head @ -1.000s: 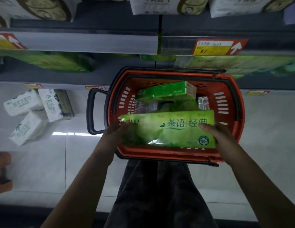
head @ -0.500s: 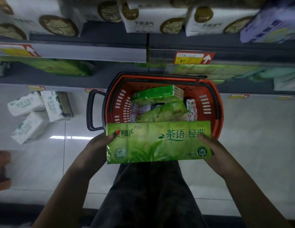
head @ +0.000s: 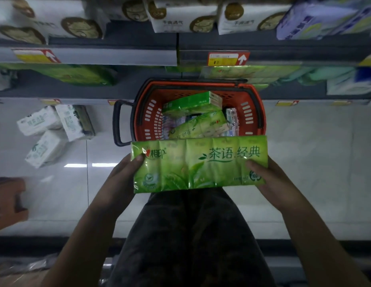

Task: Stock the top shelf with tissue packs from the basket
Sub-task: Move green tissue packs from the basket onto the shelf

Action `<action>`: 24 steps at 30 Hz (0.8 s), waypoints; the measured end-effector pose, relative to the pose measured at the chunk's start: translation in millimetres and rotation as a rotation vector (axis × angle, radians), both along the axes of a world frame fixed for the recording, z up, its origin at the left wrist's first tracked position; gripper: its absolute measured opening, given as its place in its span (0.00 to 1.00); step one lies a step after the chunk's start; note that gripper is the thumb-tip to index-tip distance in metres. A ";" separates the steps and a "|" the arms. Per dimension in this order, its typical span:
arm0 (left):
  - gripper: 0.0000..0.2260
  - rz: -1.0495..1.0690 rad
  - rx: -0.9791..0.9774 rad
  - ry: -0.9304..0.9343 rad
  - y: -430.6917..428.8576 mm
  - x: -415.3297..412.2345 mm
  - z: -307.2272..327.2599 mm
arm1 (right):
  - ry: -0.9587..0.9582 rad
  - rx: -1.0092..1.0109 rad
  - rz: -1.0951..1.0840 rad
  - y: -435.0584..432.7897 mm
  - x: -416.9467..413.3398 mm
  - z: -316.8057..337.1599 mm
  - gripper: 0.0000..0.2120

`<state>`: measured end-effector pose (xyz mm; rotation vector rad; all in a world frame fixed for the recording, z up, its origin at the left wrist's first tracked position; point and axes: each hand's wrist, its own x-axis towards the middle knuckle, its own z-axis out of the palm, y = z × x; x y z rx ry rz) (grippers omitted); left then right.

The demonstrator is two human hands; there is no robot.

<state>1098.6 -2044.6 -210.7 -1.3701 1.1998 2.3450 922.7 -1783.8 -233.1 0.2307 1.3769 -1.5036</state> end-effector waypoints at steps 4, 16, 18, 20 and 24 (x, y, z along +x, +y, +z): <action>0.18 0.046 0.018 -0.026 6.9 9.4 31.6 | 0.019 0.020 -0.035 3.8 10.7 34.9 0.23; 0.14 0.003 -0.060 -0.035 6.9 10.4 113.3 | 0.045 0.130 -0.087 18.7 42.8 111.6 0.35; 0.15 0.005 -0.064 -0.017 4.9 10.1 126.5 | 0.075 0.150 -0.068 15.3 39.3 124.8 0.33; 0.15 0.024 -0.065 -0.002 4.0 9.0 140.2 | 0.116 0.170 -0.040 12.4 35.0 138.7 0.30; 0.16 0.056 -0.103 0.023 2.4 9.9 163.8 | 0.172 0.171 -0.028 8.6 29.3 164.3 0.31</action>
